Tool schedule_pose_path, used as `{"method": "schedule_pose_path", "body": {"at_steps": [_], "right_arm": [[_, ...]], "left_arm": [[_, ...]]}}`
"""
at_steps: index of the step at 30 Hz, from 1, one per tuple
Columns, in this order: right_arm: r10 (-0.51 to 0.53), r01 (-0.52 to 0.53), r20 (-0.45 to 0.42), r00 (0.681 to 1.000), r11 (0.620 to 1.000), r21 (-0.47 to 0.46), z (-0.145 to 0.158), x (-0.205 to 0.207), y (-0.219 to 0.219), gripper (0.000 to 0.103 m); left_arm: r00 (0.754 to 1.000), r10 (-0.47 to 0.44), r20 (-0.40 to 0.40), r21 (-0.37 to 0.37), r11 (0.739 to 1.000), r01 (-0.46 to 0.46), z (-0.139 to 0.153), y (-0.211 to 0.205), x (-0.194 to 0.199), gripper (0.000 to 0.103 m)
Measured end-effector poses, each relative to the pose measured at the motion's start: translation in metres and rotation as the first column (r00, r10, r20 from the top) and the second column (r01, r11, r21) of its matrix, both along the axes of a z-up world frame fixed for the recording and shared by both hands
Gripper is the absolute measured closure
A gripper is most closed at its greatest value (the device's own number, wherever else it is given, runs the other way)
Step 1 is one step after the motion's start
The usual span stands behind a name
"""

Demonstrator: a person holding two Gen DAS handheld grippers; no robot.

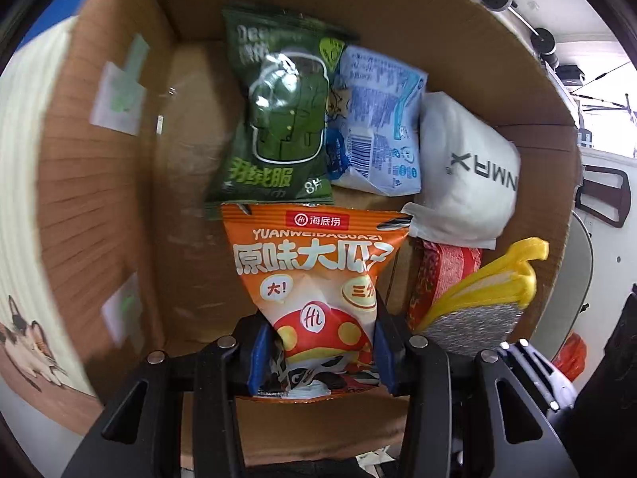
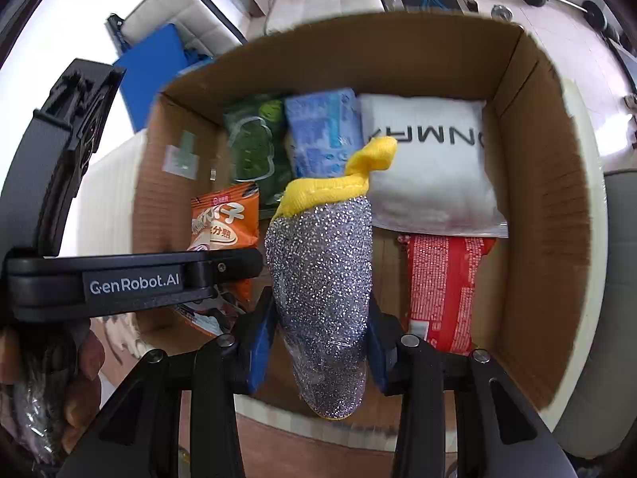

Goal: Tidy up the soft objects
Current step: 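Place the orange bag and silver scrubber into the box and release, then grasp the lilac cloth with the left tool while the right grasps the blue ice-pop pack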

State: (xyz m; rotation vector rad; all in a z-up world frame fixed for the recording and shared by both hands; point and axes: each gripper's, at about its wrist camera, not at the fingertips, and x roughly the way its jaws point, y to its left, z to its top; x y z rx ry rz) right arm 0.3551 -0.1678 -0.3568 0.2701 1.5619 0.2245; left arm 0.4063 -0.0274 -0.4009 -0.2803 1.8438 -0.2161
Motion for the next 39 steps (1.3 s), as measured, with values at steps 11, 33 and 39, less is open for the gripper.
{"method": "schedule_pose_path", "body": {"at_steps": [11, 33, 39], "right_arm": [[-0.001, -0.002, -0.049, 0.999, 0.997, -0.074, -0.023, 0.006, -0.006, 0.015], [-0.082, 0.117, 0.226, 0.971, 0.982, -0.150, 0.088, -0.052, -0.018, 0.000], [-0.181, 0.223, 0.258, 0.949, 0.964, -0.145, 0.080, -0.106, -0.039, 0.000]], "left_arm": [[0.999, -0.033, 0.006, -0.016, 0.999, 0.033, 0.007, -0.005, -0.007, 0.028], [0.892, -0.033, 0.452, 0.302, 0.946, -0.118, 0.140, 0.059, -0.089, 0.002], [0.935, 0.071, 0.347, 0.325, 0.926, -0.191, 0.090, 0.093, -0.138, 0.002]]}}
